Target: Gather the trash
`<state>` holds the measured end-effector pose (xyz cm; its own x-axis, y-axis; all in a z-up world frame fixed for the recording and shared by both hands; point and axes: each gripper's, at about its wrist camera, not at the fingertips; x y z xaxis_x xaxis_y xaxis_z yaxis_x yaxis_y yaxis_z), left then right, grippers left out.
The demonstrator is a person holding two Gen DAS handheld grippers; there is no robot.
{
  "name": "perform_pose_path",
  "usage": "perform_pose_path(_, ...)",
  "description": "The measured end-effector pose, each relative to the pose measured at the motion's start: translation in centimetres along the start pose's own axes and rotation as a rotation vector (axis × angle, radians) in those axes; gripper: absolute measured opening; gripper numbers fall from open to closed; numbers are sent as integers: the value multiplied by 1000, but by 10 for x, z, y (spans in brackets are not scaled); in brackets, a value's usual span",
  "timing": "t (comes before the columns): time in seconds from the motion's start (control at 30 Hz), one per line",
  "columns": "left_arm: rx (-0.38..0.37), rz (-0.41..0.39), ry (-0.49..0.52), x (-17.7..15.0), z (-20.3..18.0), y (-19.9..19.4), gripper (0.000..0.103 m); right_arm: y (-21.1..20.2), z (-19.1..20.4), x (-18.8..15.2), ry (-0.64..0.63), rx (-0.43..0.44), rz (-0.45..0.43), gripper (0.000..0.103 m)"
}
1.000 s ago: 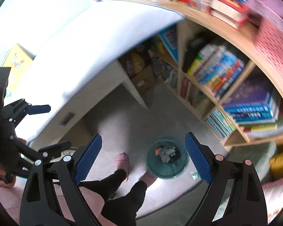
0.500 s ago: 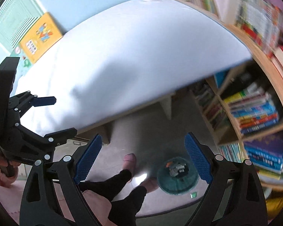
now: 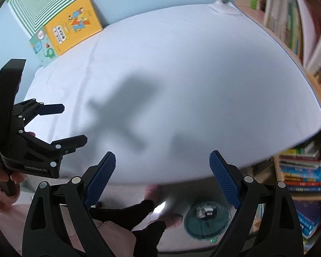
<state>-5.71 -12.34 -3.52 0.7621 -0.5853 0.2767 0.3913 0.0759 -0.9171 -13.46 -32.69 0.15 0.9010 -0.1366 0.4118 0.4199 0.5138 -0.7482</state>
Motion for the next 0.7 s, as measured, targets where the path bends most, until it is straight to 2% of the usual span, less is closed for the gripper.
perform_pose_path(0.33,26,1,-88,3,62,13,96,31,27,36,-53,21,1,89)
perform_pose_path(0.7,66,11,-148,6,85,22,96,54,26,67,-103,42,19,89)
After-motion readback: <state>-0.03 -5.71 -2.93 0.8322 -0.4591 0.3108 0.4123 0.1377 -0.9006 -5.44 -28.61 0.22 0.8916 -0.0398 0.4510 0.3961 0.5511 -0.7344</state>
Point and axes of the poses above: each gripper's, at about its wrist camera, not at the fingertips, and y roughly the way its jaws point, z to its left, x to its top, and after that the axes turned 15 degrees about x, right-handed
